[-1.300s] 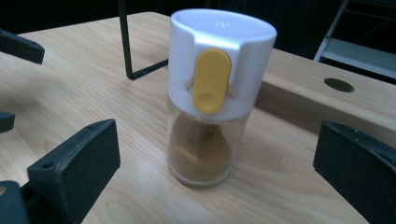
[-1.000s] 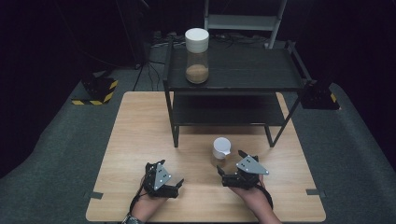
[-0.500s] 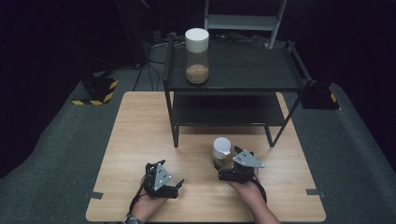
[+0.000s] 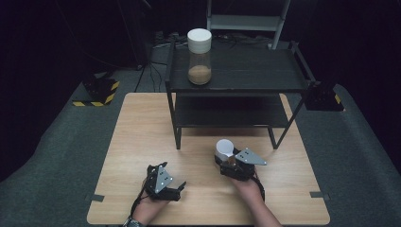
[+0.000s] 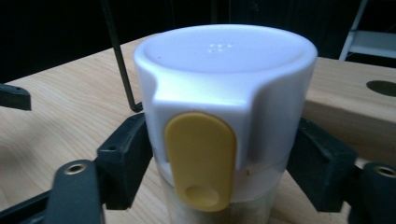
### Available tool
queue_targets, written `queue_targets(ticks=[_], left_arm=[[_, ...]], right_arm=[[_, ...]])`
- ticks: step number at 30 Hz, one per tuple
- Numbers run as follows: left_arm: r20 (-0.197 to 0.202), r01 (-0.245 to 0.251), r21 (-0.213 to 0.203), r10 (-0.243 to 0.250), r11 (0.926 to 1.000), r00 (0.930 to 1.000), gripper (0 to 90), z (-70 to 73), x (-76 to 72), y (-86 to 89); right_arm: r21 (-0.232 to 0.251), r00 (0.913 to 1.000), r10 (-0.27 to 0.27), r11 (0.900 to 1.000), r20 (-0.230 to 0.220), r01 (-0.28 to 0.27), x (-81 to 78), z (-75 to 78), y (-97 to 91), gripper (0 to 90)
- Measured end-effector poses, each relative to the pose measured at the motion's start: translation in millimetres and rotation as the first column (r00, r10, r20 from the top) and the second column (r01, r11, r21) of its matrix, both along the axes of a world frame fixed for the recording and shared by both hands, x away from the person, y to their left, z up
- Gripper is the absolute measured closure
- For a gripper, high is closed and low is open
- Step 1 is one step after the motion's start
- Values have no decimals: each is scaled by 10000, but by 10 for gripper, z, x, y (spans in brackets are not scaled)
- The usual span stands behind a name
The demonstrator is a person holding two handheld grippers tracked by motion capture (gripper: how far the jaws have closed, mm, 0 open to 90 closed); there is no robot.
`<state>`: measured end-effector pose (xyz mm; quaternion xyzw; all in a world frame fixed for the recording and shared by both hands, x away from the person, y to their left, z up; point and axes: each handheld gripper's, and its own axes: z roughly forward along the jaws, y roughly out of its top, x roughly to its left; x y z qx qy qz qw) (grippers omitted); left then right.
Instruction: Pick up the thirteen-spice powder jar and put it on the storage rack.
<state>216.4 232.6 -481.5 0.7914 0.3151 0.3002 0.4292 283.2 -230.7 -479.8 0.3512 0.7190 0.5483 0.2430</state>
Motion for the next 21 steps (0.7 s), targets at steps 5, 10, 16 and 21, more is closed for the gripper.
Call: queue_targets(ticks=[5, 10, 16, 21], left_arm=[[-12, 10, 12, -10, 10000, 10000, 9, 2, 3, -1], [12, 10, 40, -10, 10000, 10000, 9, 1, 0, -5], [1, 30, 61, -30, 10000, 10000, 9, 3, 1, -8], [10, 33, -5, -33, 10000, 10000, 9, 0, 0, 6]], right_arm=[[63, 9998, 20, 10000, 199, -21, -5, -56, -6, 289], [107, 9994, -39, 9999, 351, 36, -24, -94, 2, 293], [70, 9990, -70, 10000, 434, 67, -43, -96, 6, 297], [100, 9983, -103, 9999, 579, 97, -114, -83, -5, 298]])
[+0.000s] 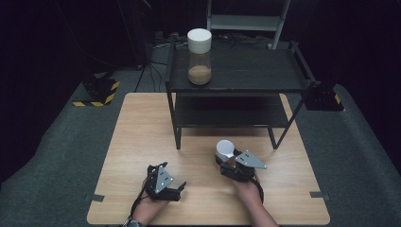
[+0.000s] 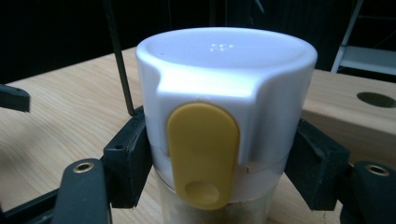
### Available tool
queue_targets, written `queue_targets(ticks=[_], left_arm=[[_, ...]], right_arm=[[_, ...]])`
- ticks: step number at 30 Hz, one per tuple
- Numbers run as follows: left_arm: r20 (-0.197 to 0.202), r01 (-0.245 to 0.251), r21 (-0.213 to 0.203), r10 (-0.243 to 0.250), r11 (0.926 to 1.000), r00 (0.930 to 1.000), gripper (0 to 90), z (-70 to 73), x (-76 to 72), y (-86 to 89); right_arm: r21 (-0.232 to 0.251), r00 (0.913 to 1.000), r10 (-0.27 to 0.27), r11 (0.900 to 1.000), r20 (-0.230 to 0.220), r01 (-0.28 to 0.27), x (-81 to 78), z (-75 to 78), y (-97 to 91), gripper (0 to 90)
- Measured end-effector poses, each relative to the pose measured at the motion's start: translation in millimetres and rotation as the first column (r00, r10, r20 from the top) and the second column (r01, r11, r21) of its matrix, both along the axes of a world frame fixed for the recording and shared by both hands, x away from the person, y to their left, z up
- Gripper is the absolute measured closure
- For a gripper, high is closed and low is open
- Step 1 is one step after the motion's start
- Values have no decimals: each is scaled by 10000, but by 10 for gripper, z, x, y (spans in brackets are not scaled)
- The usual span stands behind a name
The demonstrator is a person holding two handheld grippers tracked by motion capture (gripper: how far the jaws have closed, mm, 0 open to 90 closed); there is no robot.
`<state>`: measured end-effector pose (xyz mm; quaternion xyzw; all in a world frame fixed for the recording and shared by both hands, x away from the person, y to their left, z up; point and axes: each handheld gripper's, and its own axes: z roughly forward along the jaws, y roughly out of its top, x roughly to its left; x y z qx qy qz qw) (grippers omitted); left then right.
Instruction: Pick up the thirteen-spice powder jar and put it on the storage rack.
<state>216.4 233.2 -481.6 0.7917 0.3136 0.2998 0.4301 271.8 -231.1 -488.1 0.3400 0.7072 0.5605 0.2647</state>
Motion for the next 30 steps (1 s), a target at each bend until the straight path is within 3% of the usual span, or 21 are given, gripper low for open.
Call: queue_targets(ticks=[13, 30], left_arm=[[-30, -1, 87, 2, 10000, 10000, 9, 8, 2, -16], [39, 5, 153, -6, 9999, 10000, 9, 4, -9, -25]], right_arm=[[145, 9986, -123, 9998, 516, 115, -280, 169, -216, 298], [29, 9932, -649, 9979, 969, 649, -462, 412, -500, 299]])
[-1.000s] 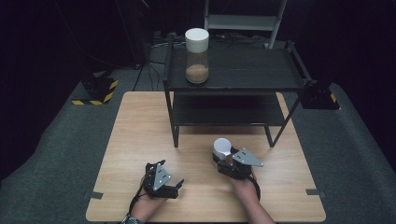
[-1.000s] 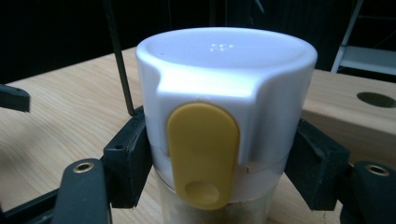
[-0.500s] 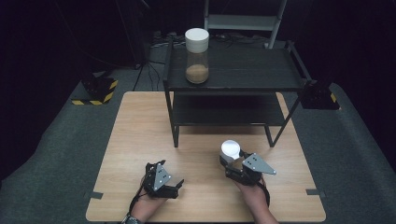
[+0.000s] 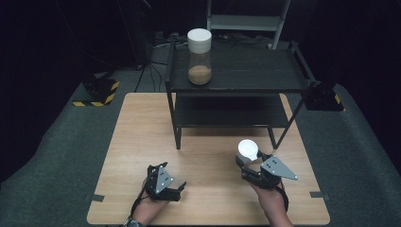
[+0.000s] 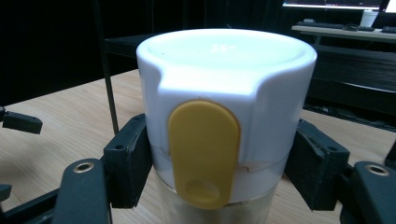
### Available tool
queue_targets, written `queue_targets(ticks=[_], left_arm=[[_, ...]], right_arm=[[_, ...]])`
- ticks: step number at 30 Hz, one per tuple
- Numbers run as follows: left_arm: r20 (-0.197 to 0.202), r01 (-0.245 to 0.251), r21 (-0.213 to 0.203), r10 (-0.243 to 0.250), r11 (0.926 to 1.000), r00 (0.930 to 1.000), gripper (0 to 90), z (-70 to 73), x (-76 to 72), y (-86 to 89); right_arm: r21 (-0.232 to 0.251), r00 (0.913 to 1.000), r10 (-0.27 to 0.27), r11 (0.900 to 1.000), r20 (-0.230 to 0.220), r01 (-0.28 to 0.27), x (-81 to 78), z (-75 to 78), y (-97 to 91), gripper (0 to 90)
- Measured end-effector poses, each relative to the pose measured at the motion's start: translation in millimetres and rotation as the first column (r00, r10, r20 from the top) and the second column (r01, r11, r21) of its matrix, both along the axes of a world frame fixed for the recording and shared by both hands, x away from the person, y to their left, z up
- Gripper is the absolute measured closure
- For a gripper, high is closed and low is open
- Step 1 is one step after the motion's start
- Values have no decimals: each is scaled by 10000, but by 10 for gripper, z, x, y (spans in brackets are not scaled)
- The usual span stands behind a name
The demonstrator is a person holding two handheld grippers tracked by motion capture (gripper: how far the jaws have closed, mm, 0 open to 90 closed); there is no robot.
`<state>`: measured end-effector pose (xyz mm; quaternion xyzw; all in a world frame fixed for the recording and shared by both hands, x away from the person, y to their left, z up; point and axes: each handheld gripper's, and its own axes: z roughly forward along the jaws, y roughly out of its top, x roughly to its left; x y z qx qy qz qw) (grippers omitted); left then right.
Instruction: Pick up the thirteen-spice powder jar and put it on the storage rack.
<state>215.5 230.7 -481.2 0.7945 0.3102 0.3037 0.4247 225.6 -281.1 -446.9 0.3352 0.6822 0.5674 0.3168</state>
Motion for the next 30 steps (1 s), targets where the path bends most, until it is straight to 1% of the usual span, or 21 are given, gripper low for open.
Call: queue_targets(ticks=[4, 8, 14, 19, 20, 21, 23, 24, 28, 30], left_arm=[[26, 10, 50, -10, 10000, 10000, 9, 2, 0, -3], [-2, -18, -7, 18, 10000, 10000, 9, 0, 0, -1], [-5, -18, -32, 18, 10000, 10000, 9, -2, 0, 2], [-7, -12, -44, 12, 10000, 10000, 9, -2, 0, 4], [-7, -12, -44, 12, 10000, 10000, 9, -2, 0, 4], [-7, -1, -42, 1, 10000, 10000, 9, -1, 2, 7], [-20, -10, -56, 9, 10000, 10000, 9, -1, 3, 8], [-19, -15, -58, 15, 10000, 10000, 9, -1, 4, 9], [-24, -15, -64, 14, 10000, 10000, 9, 0, 5, 10], [-23, -14, -71, 13, 10000, 10000, 9, -1, 5, 11]], right_arm=[[-8, 9999, -126, 9999, 94, 126, -28, 39, -58, 298], [-63, 9997, -201, 9998, 160, 202, -42, 70, -77, 298], [11, 9992, -255, 9997, 295, 255, -54, 157, -109, 298], [78, 9984, -274, 9996, 488, 271, -50, 283, -127, 299], [78, 9984, -274, 9996, 488, 271, -50, 283, -127, 299], [81, 9981, -271, 9996, 551, 266, -46, 330, -130, 298], [99, 9977, -282, 9996, 611, 277, -42, 375, -131, 299], [99, 9977, -282, 9996, 611, 277, -42, 375, -131, 299], [151, 9973, -336, 9994, 654, 326, -29, 483, -136, 298], [155, 9972, -337, 9993, 663, 327, -26, 502, -138, 298]])
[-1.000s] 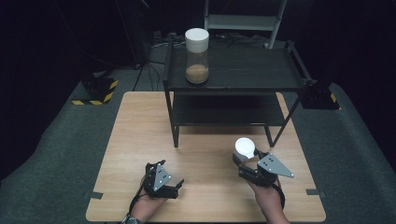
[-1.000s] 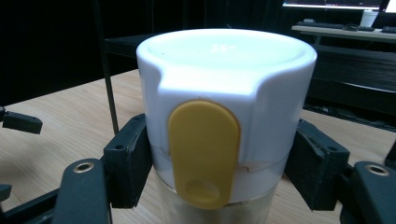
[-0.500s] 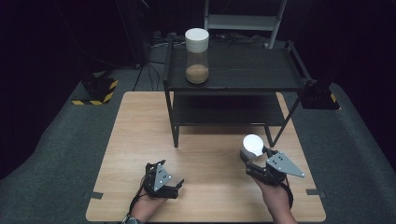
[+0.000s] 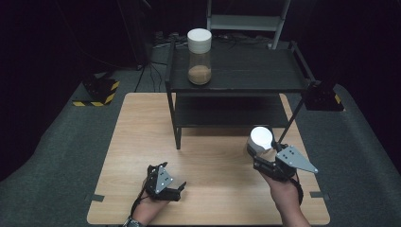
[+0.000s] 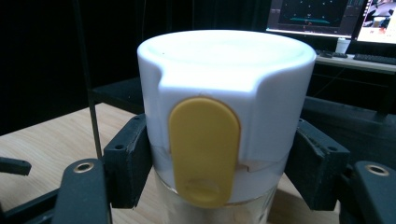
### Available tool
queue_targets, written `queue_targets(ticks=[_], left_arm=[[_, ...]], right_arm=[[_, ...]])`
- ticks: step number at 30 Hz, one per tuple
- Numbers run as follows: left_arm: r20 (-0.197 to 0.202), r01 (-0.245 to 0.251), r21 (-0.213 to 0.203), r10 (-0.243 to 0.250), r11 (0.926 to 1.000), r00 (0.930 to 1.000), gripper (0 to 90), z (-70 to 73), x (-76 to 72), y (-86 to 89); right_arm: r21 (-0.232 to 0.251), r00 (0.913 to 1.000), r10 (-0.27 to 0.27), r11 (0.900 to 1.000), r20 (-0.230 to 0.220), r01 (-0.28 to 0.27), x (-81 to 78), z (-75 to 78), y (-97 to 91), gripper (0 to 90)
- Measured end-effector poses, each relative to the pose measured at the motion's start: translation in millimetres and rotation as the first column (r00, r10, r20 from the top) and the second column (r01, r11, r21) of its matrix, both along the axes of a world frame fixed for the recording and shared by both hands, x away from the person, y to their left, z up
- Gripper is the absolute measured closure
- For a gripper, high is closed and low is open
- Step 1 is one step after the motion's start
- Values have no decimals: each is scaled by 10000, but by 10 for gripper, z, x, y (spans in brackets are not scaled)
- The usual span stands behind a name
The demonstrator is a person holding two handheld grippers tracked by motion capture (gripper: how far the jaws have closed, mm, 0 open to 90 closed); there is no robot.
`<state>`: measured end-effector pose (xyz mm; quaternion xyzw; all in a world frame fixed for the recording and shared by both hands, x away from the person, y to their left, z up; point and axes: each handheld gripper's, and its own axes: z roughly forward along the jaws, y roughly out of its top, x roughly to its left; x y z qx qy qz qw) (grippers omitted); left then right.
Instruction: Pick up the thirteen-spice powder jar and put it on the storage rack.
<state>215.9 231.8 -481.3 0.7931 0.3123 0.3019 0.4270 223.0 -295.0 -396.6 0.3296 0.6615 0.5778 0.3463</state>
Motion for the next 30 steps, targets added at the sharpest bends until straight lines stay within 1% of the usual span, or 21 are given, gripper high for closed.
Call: queue_targets(ticks=[2, 6, 7, 8, 9, 12, 13, 16, 23, 27, 29, 30], left_arm=[[2, -3, -11, 3, 10000, 10000, 9, -1, -1, 1], [6, -8, -27, 8, 10000, 10000, 9, -3, -1, 3], [3, -11, -31, 11, 10000, 10000, 9, -2, -1, 3], [1, -13, -33, 13, 10000, 10000, 9, -2, -1, 3], [7, -20, -22, 20, 10000, 10000, 9, -2, -2, 1], [6, -15, -12, 15, 10000, 10000, 9, -1, -2, 0], [8, -17, -13, 17, 10000, 10000, 9, -1, -2, 1], [12, -18, -31, 18, 10000, 10000, 9, -3, -2, 3], [22, -7, -27, 7, 10000, 10000, 9, -4, -3, 4], [20, -15, -41, 15, 10000, 10000, 9, -4, -3, 6], [16, -16, -28, 16, 10000, 10000, 9, -3, -2, 4], [16, -16, -28, 16, 10000, 10000, 9, -3, -2, 4]], right_arm=[[-38, 10000, -24, 10000, 61, 24, 7, 56, -1, 299], [-69, 9999, -41, 10000, 124, 42, 14, 117, 0, 299], [-131, 9998, -72, 9999, 179, 74, 16, 163, 10, 299], [-131, 9998, -72, 9999, 179, 74, 16, 163, 10, 299], [-137, 9997, -76, 9999, 240, 79, 21, 206, 14, 299], [-125, 9995, -77, 9999, 302, 81, 25, 246, 14, 299], [-83, 9993, -85, 9999, 371, 88, 27, 282, 14, 299], [-18, 9990, -77, 10000, 432, 78, 27, 315, 12, 299], [100, 9973, -84, 9999, 726, 77, 40, 464, 7, 299], [121, 9967, -65, 9999, 815, 55, 46, 525, 5, 299], [135, 9955, -70, 9999, 950, 57, 50, 581, 7, 299], [135, 9955, -70, 9999, 950, 57, 50, 581, 7, 299]])
